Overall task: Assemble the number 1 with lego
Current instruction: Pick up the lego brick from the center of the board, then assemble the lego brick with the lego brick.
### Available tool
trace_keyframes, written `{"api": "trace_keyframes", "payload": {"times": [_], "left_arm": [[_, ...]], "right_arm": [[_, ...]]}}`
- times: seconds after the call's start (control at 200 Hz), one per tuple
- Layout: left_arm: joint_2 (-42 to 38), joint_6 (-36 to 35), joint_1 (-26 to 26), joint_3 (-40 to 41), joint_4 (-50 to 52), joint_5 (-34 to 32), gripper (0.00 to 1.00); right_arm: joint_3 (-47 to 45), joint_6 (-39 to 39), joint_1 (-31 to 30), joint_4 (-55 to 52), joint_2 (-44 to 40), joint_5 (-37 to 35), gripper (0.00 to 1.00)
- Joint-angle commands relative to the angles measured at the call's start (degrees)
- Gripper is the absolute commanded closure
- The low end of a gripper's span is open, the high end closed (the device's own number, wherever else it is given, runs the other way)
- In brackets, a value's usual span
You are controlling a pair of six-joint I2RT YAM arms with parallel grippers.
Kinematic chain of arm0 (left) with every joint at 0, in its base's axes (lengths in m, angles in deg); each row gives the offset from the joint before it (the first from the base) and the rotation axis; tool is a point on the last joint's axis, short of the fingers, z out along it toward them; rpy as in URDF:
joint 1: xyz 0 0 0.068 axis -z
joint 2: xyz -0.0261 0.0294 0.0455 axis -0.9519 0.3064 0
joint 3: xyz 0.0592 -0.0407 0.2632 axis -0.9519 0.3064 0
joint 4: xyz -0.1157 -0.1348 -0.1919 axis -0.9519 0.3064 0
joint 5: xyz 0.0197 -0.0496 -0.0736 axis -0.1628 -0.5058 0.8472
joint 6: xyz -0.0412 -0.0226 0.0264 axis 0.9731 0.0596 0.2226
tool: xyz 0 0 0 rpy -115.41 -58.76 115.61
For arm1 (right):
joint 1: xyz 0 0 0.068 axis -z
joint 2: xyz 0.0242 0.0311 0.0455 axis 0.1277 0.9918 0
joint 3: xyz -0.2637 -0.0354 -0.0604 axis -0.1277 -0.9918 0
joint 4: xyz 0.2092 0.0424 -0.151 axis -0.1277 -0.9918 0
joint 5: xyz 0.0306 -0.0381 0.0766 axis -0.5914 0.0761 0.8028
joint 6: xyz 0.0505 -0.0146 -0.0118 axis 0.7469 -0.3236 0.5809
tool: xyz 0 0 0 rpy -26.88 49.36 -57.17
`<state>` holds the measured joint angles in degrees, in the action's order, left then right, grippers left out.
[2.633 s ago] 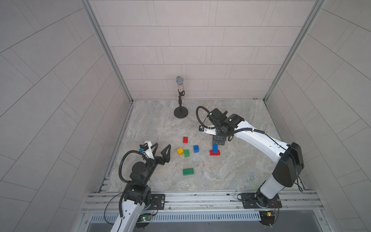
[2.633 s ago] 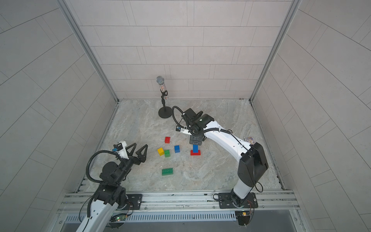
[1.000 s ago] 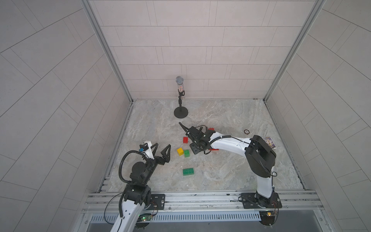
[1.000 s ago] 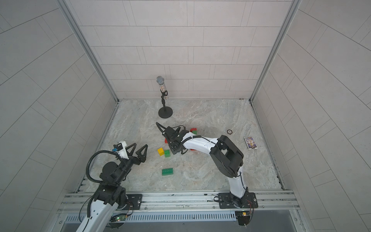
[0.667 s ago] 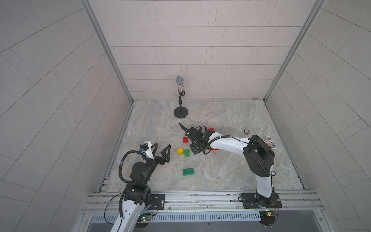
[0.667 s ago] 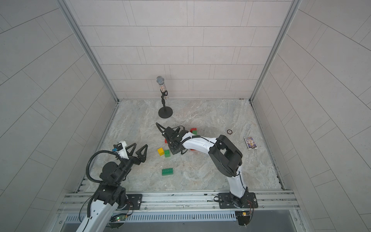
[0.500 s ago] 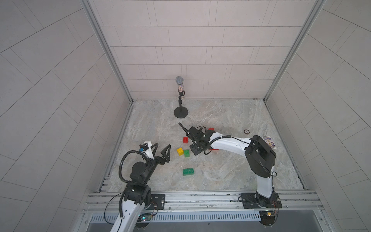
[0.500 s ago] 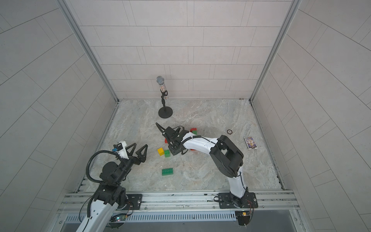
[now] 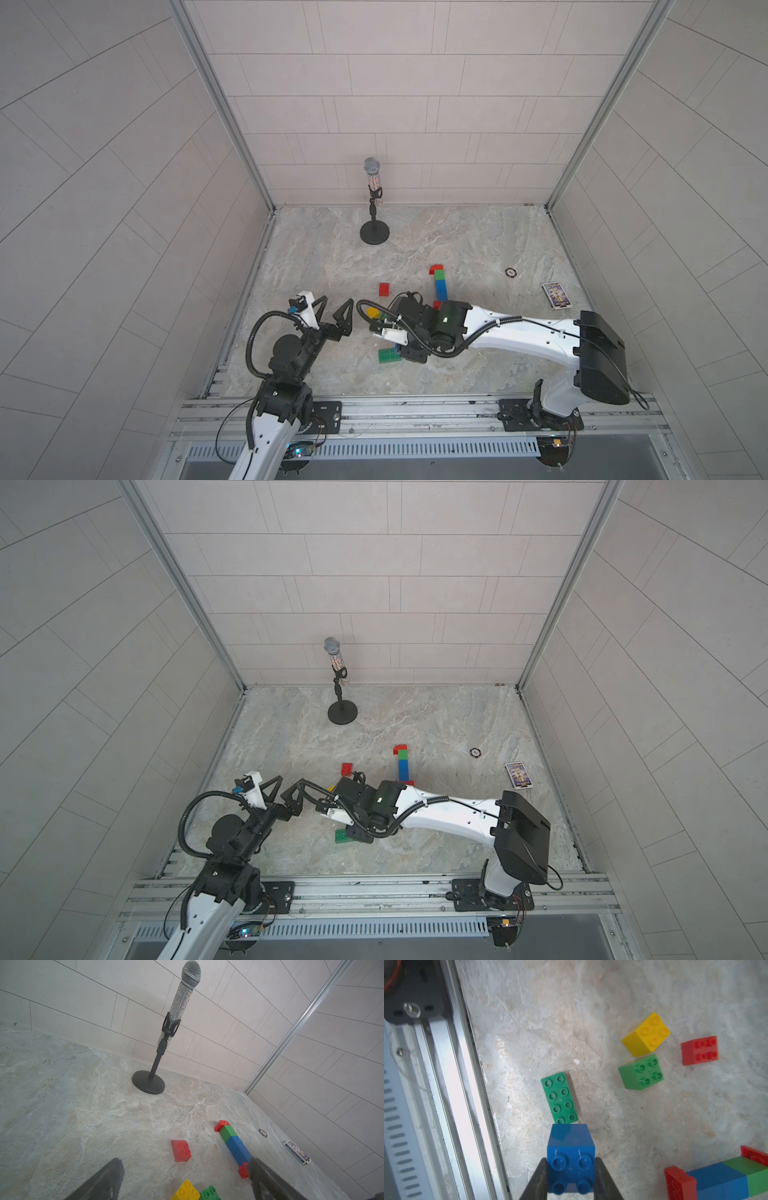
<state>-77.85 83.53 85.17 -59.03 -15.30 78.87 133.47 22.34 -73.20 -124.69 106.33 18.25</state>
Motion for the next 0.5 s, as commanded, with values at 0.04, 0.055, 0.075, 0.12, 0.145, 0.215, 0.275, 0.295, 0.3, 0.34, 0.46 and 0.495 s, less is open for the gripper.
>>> {"api": "trace_keyframes", "payload": {"times": [0.04, 0.055, 0.075, 0.12, 0.145, 0.215, 0.275, 0.295, 0.3, 0.34, 0.46, 0.495], "left_arm": [[-0.1, 0.5, -0.1, 1.2, -0.3, -0.3, 0.00], [-0.1, 0.5, -0.1, 1.2, -0.3, -0.3, 0.00], [-0.1, 0.5, -0.1, 1.2, -0.3, -0.3, 0.00], [-0.1, 0.5, -0.1, 1.2, -0.3, -0.3, 0.00], [-0.1, 0.5, -0.1, 1.2, -0.3, -0.2, 0.00], [-0.1, 0.5, -0.1, 1.2, -0.3, -0.3, 0.00], [-0.1, 0.5, -0.1, 1.2, -0.3, -0.3, 0.00], [-0.1, 0.4, -0.1, 1.2, -0.3, -0.3, 0.00], [-0.1, 0.4, -0.1, 1.2, -0.3, -0.3, 0.00], [-0.1, 0.4, -0.1, 1.2, -0.3, -0.3, 0.00], [-0.1, 0.4, -0.1, 1.2, -0.3, -0.2, 0.00], [-0.1, 0.4, -0.1, 1.2, -0.3, -0.3, 0.00]], "right_arm": [[1.2, -5.5, -2.8, -0.5, 3.6, -4.2, 1.00], [1.4, -5.6, -3.0, -0.4, 3.9, -4.5, 1.00], [1.5, -5.8, -3.3, -0.1, 4.2, -4.8, 1.00], [1.6, -6.3, -3.8, 0.5, 4.8, -5.2, 1.00], [1.6, -6.8, -4.0, 0.9, 4.9, -5.4, 1.00], [1.6, -7.5, -4.3, 2.0, 5.1, -5.4, 1.00], [1.5, -8.1, -4.4, 2.7, 4.9, -5.1, 1.00], [1.4, -8.3, -4.4, 2.9, 4.9, -5.0, 1.00], [1.5, -8.4, -4.4, 2.9, 4.9, -5.0, 1.00], [1.4, -8.7, -4.4, 3.3, 4.8, -5.2, 1.00], [1.3, -10.0, -4.6, 4.0, 4.7, -5.4, 1.00], [1.3, -10.5, -4.7, 4.2, 4.5, -5.5, 1.00]]}}
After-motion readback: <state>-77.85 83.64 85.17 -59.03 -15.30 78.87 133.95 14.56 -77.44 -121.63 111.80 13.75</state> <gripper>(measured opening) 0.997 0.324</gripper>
